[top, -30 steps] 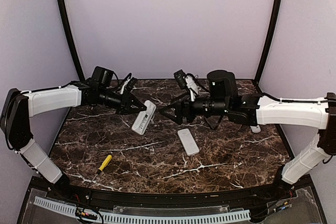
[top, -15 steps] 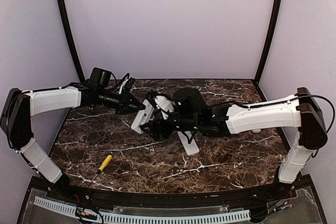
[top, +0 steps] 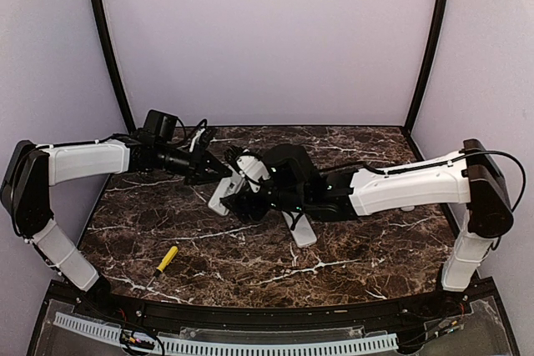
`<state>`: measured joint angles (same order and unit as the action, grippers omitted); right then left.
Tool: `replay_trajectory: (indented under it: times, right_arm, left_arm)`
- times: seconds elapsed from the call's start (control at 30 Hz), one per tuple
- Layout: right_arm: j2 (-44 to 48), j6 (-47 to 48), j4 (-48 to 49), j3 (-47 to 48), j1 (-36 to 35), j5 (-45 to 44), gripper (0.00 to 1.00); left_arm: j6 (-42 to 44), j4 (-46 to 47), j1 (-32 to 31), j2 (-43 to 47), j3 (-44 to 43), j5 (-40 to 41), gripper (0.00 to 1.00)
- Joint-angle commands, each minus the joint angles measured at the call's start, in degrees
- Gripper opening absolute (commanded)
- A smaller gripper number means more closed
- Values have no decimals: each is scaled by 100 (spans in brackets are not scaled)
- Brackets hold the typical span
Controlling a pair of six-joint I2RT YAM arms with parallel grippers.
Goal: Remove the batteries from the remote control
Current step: Pass from the left arm to the right
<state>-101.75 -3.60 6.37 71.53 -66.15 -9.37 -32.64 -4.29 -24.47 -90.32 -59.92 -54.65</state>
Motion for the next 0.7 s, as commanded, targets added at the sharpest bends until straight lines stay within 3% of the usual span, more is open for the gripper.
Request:
replay_trajectory:
  times: [0.0, 0.67]
  right_arm:
    - [-132, 184, 57, 116, -137, -286, 85]
    - [-131, 507, 250, 143, -315, -854, 83]
  left_arm:
    - [-49, 196, 39, 76, 70, -226, 0]
    - [-63, 163, 39, 26, 71, -313, 0]
